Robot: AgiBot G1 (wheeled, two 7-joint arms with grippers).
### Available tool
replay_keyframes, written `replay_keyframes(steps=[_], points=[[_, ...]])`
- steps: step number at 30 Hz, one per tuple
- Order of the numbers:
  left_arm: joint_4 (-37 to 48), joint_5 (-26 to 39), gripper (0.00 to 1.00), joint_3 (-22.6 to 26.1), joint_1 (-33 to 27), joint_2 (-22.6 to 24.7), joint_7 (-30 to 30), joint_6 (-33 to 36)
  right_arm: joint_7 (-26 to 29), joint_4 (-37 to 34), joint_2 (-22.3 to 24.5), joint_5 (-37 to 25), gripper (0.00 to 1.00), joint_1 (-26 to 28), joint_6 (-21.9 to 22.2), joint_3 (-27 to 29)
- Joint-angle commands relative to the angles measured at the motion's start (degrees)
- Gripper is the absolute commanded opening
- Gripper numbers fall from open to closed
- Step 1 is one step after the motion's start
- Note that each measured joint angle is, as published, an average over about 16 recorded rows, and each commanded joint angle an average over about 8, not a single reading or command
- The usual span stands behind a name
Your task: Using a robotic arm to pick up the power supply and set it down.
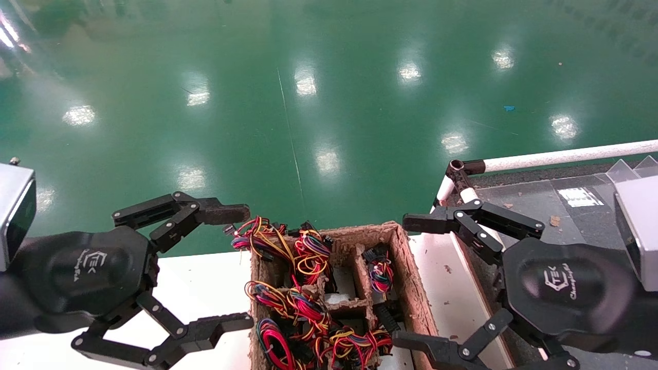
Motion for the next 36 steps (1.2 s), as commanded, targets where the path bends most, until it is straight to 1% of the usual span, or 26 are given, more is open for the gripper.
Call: replay_keyframes(steps=[1, 36], points=[[0.0, 0.0, 0.0, 0.0, 0.0, 0.0, 0.0, 0.0, 0.0, 0.0, 0.0, 0.0, 1.0, 0.0, 0.0, 0.0], [0.0, 0.0, 0.0, 0.0, 0.0, 0.0, 0.0, 0.0, 0.0, 0.0, 0.0, 0.0, 1.0, 0.0, 0.0, 0.0]])
